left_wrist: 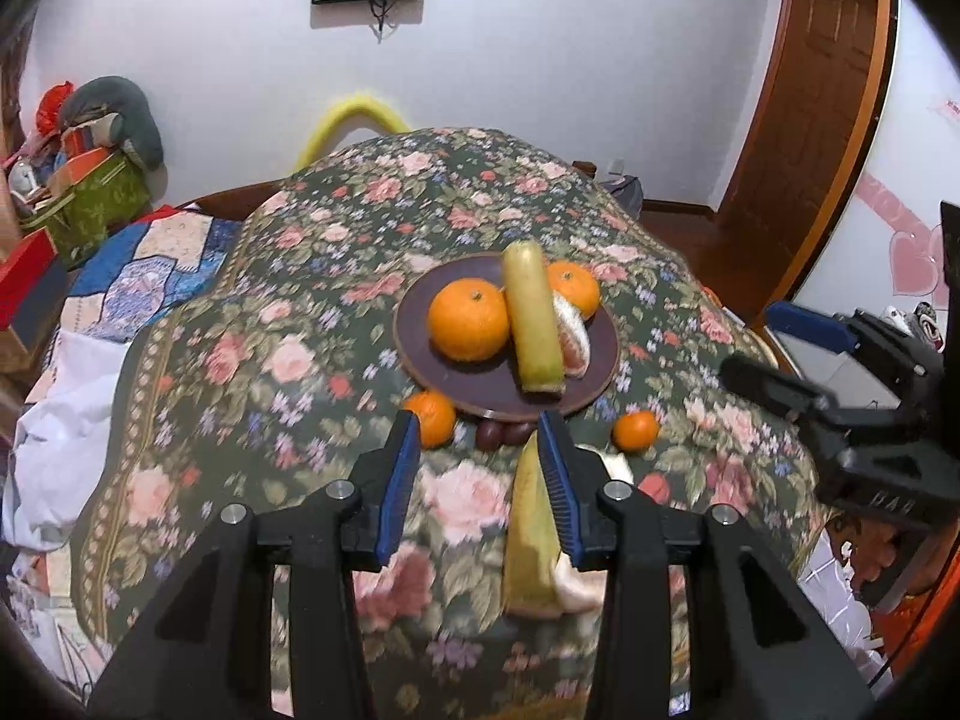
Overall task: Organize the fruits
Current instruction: 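Move the left tool to the second cylinder while the right tool moves to another pomelo segment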
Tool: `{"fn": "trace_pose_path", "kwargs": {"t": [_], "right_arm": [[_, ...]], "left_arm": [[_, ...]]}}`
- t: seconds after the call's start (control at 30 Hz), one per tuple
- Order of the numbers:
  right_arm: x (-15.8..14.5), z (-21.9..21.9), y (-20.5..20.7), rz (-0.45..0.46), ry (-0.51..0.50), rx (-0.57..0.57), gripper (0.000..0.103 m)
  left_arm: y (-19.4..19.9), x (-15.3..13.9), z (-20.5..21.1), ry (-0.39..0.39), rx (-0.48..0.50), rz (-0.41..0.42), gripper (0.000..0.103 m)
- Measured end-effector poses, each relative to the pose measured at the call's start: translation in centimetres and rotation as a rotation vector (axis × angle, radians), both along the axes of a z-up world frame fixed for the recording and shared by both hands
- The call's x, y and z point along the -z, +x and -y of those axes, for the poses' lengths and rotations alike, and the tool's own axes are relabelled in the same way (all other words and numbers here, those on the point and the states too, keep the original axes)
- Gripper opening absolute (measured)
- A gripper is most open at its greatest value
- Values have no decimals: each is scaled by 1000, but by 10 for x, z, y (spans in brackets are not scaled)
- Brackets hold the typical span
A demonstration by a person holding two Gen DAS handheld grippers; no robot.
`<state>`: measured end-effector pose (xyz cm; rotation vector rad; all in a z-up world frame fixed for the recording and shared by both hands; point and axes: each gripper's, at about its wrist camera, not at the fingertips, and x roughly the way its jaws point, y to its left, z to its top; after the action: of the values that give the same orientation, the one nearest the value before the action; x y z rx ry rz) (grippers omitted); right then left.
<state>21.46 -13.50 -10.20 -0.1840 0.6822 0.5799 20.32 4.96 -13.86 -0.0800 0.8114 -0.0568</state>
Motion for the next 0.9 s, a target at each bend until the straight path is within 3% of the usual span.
{"fn": "trace_pose_path", "kwargs": {"t": [0.23,0.9], "right_arm": [[10,-7,-17,-6,-30,-11,77],[70,-61,-37,-149,-94,-94,78]], "left_arm": [[-23,18,-10,13,-22,-44,48],[-47,51,-37,10,-85,-125,49]]}}
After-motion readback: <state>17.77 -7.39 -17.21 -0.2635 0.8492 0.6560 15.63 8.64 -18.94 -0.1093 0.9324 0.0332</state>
